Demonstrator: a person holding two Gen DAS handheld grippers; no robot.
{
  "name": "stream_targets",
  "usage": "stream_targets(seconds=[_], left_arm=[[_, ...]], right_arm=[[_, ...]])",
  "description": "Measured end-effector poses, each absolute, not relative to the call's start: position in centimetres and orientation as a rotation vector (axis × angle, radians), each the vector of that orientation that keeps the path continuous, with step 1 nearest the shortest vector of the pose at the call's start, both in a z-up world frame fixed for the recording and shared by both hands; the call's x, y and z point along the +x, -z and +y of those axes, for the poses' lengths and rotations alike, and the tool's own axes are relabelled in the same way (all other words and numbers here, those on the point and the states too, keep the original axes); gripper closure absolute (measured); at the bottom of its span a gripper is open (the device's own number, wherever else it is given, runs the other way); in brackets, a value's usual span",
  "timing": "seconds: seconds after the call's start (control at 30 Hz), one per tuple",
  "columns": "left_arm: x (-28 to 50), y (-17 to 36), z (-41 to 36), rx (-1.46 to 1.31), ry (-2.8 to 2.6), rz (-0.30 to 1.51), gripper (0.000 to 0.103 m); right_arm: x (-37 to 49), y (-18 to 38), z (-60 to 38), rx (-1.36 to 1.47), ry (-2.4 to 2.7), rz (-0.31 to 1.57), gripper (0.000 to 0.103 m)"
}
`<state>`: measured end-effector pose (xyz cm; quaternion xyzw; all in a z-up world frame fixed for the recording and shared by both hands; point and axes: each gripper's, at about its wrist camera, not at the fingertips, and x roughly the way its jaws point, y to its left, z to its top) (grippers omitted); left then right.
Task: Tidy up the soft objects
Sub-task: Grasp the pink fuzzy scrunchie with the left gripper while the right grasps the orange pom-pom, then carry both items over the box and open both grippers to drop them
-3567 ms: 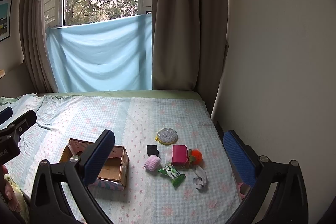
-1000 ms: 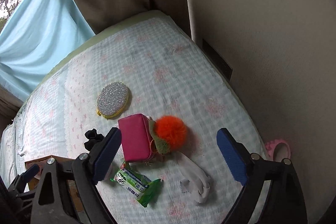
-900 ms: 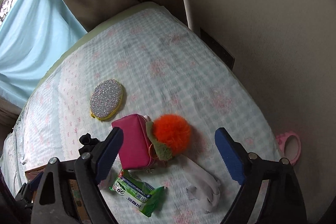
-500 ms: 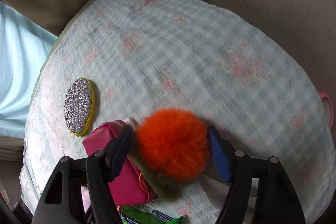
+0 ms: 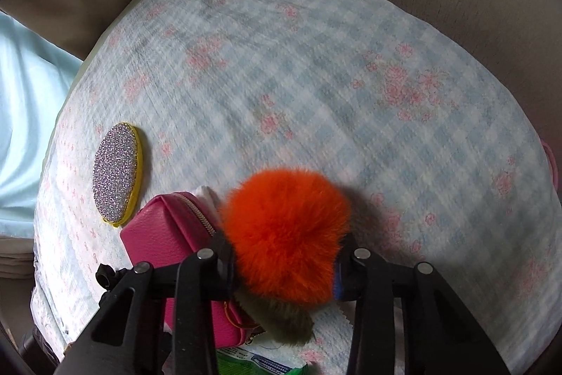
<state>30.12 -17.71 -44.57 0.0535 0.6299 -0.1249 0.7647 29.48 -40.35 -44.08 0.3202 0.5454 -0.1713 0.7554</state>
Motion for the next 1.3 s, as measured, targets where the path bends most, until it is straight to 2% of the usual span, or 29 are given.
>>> stream_targets(seconds=[0.37, 0.77, 1.1, 1.3], left_arm=[[29.6, 40.6, -18.1, 0.107, 0.288, 1.304, 0.069], [27.0, 29.6, -16.1, 0.036, 0.277, 1.131, 0.069], [23.1, 18.0, -7.6, -0.071, 0.164, 0.989, 0.069], [20.3, 14.8, 0.1, -0.114, 0.077, 0.959, 0.069]], right_arm=[[29.3, 40.8, -40.4, 0.649, 0.346, 1.14, 0.068], [26.6, 29.6, -38.4, 0.513, 0.26, 1.025, 0.068], [23.4, 18.3, -30.8, 0.317, 0.068, 0.982, 0.068], [22.3, 14.6, -22.9, 0.232, -0.08, 0.973, 0.068]])
